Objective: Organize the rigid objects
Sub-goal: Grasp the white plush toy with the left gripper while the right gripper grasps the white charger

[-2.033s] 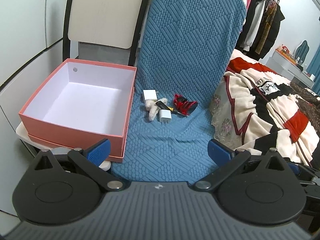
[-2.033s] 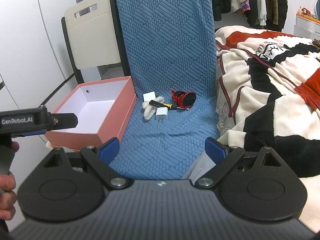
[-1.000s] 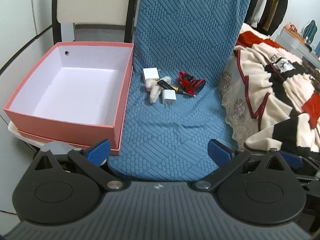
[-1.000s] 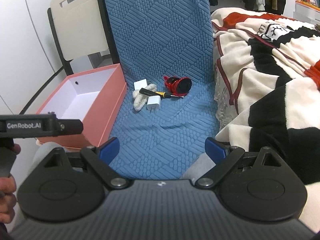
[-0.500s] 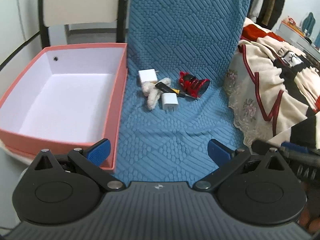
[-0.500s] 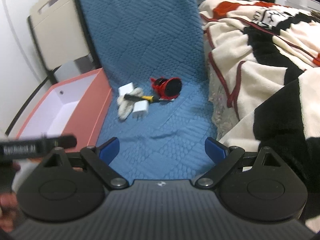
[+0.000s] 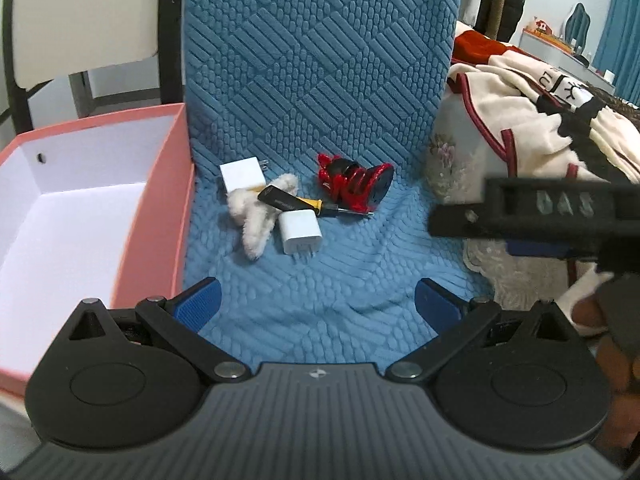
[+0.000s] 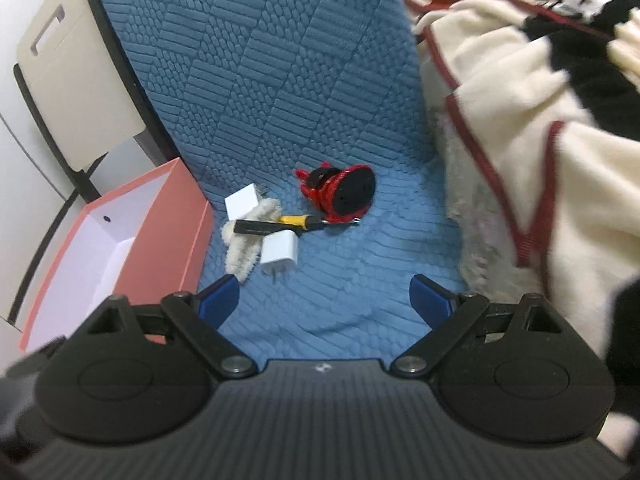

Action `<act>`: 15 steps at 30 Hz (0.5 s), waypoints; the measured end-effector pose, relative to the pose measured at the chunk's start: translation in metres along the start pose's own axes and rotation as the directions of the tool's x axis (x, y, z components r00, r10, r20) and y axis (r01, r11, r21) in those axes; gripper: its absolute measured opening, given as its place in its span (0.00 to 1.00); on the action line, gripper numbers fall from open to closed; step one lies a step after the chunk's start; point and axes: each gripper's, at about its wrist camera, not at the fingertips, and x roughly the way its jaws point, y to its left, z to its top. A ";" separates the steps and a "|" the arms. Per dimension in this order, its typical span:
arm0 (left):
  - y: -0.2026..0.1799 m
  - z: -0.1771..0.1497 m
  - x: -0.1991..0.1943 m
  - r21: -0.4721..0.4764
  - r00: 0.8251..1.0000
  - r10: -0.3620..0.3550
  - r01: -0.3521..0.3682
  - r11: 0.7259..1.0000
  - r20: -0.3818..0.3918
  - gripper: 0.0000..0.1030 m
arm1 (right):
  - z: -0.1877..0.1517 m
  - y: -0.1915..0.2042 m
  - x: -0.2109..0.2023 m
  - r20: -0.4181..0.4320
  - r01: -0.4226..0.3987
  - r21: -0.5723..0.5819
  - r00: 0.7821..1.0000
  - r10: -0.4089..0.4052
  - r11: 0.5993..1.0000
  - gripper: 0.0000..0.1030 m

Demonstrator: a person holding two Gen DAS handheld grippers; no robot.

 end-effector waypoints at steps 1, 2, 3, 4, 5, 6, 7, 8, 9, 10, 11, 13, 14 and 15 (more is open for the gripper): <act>0.000 0.000 0.008 0.003 1.000 -0.002 0.002 1.000 -0.005 1.00 | 0.004 0.001 0.008 -0.005 -0.007 0.002 1.000 0.007 1.000 0.90; 0.001 0.001 0.013 0.006 1.000 -0.009 0.009 1.000 -0.007 1.00 | 0.008 0.001 0.015 -0.009 -0.011 -0.001 1.000 0.011 1.000 0.90; 0.002 0.000 0.017 0.007 1.000 -0.016 0.016 1.000 -0.006 1.00 | 0.011 0.002 0.022 -0.015 -0.017 -0.008 1.000 0.017 1.000 0.90; 0.002 0.000 0.022 0.009 1.000 -0.012 0.012 1.000 -0.005 0.96 | 0.013 0.004 0.029 -0.025 -0.028 -0.019 0.999 0.028 0.999 0.90; 0.002 0.001 0.029 0.013 1.000 -0.009 0.009 1.000 -0.009 0.94 | 0.015 0.004 0.036 -0.034 -0.043 -0.027 0.999 0.042 0.999 0.89; 0.003 0.000 0.033 0.012 1.000 -0.006 0.006 1.000 -0.017 0.90 | 0.017 0.005 0.043 -0.047 -0.054 -0.037 0.998 0.052 0.998 0.83; 0.005 -0.001 0.038 0.010 1.000 -0.009 0.009 1.000 -0.023 0.89 | 0.018 0.005 0.047 -0.059 -0.055 -0.042 0.997 0.052 0.998 0.82; 0.006 -0.001 0.044 0.006 1.000 -0.014 0.014 1.000 -0.028 0.88 | 0.019 0.006 0.052 -0.078 -0.060 -0.046 0.995 0.056 0.997 0.82; 0.008 -0.002 0.047 0.002 0.999 -0.014 0.014 1.000 -0.032 0.84 | 0.020 0.006 0.057 -0.087 -0.072 -0.046 0.994 0.068 0.996 0.81; 0.009 -0.002 0.052 -0.004 0.999 -0.014 0.013 1.000 -0.034 0.80 | 0.020 0.005 0.063 -0.103 -0.084 -0.035 0.991 0.080 0.996 0.80; 0.011 -0.002 0.057 -0.012 0.999 -0.013 0.013 1.000 -0.037 0.78 | 0.021 0.004 0.068 -0.123 -0.091 -0.022 0.989 0.088 0.996 0.79; 0.015 -0.002 0.066 -0.032 0.999 -0.018 0.017 0.999 -0.045 0.68 | 0.024 0.002 0.077 -0.140 -0.110 -0.003 0.984 0.109 0.994 0.78; 0.016 -0.003 0.069 -0.044 0.999 -0.016 0.014 0.999 -0.045 0.65 | 0.025 0.002 0.080 -0.142 -0.115 -0.002 0.983 0.113 0.993 0.78; 0.017 -0.004 0.072 -0.052 0.999 -0.017 0.014 0.999 -0.044 0.62 | 0.025 0.001 0.084 -0.148 -0.118 -0.001 0.982 0.116 0.993 0.78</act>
